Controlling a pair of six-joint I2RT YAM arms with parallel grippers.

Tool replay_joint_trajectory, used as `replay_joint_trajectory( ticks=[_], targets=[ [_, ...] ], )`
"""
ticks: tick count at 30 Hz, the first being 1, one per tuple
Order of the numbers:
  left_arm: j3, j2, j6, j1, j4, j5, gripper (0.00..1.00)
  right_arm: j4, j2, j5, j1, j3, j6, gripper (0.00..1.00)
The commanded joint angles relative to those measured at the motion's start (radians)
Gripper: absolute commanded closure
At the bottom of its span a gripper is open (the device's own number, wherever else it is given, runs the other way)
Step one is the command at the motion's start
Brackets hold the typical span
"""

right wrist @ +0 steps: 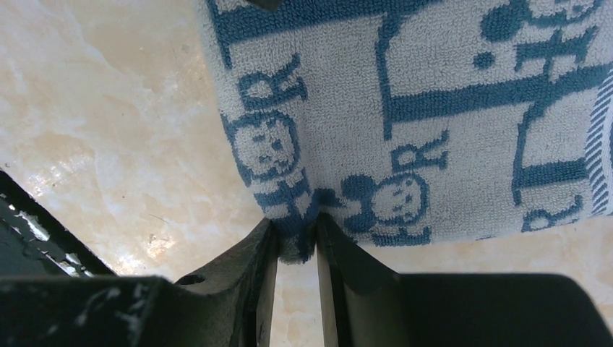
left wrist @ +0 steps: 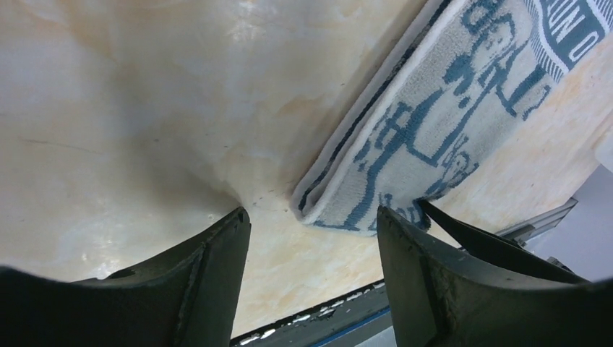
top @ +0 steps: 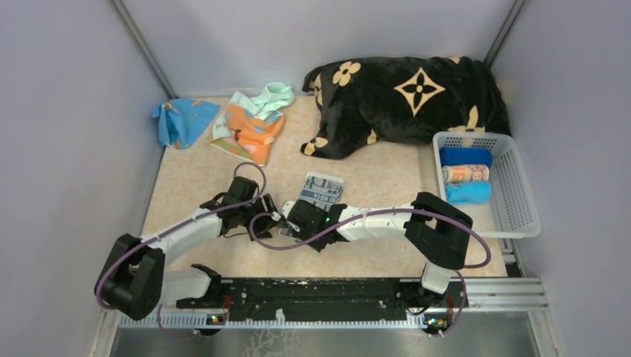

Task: Roll the towels
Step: Roll the towel at the center of the board.

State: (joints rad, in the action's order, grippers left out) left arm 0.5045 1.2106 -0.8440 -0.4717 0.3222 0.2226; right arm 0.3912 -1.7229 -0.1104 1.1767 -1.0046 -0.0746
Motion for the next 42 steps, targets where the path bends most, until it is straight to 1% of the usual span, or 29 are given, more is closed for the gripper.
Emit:
replay_joint_trajectory(
  ticks=[1,3,5,8,11,15,17,21,28,30,32,35,38,40,42],
  targets=[
    [0.004,0.065,-0.039,-0.026,0.026,-0.002,0.30,-0.081,-0.054,0.139,0.005,0.017,-0.047,0.74],
    [0.006,0.082,-0.050,-0.039,0.028,-0.008,0.32,-0.094,-0.054,0.160,0.005,0.013,-0.051,0.71],
    [0.017,0.098,-0.065,-0.066,0.044,-0.043,0.33,-0.103,-0.054,0.161,0.005,0.016,-0.051,0.69],
    [0.038,0.121,-0.075,-0.097,0.095,-0.093,0.37,-0.098,-0.057,0.123,0.006,0.019,-0.044,0.68],
    [0.042,0.132,-0.082,-0.104,0.138,-0.151,0.43,-0.106,-0.049,0.089,0.011,0.032,-0.035,0.66],
    [0.057,0.155,-0.086,-0.104,0.197,-0.252,0.43,-0.123,-0.041,0.069,0.023,0.049,-0.025,0.62],
    [0.067,0.176,-0.084,-0.104,0.208,-0.281,0.44,-0.121,-0.044,0.054,0.034,0.049,-0.020,0.61],
    [0.103,0.224,-0.076,-0.106,0.240,-0.314,0.45,-0.123,-0.043,0.020,0.055,0.054,-0.015,0.60],
    [0.123,0.281,-0.060,-0.137,0.272,-0.337,0.52,-0.134,-0.047,-0.032,0.086,0.052,0.002,0.58],
    [0.136,0.301,-0.054,-0.149,0.281,-0.344,0.56,-0.119,-0.064,-0.047,0.090,0.042,0.004,0.59],
    [0.146,0.319,-0.045,-0.152,0.286,-0.348,0.59,-0.111,-0.077,-0.058,0.093,0.042,0.009,0.60],
    [0.156,0.349,-0.014,-0.151,0.285,-0.349,0.59,-0.118,-0.082,-0.052,0.092,0.058,0.023,0.65],
    [0.178,0.377,0.005,-0.146,0.300,-0.360,0.58,-0.108,-0.084,-0.041,0.092,0.062,0.028,0.75],
    [0.193,0.375,0.013,-0.138,0.301,-0.361,0.54,-0.112,-0.076,-0.029,0.092,0.066,0.027,0.81],
    [0.210,0.359,0.017,-0.129,0.301,-0.355,0.46,-0.125,-0.062,0.002,0.091,0.069,0.022,0.88]
  ],
)
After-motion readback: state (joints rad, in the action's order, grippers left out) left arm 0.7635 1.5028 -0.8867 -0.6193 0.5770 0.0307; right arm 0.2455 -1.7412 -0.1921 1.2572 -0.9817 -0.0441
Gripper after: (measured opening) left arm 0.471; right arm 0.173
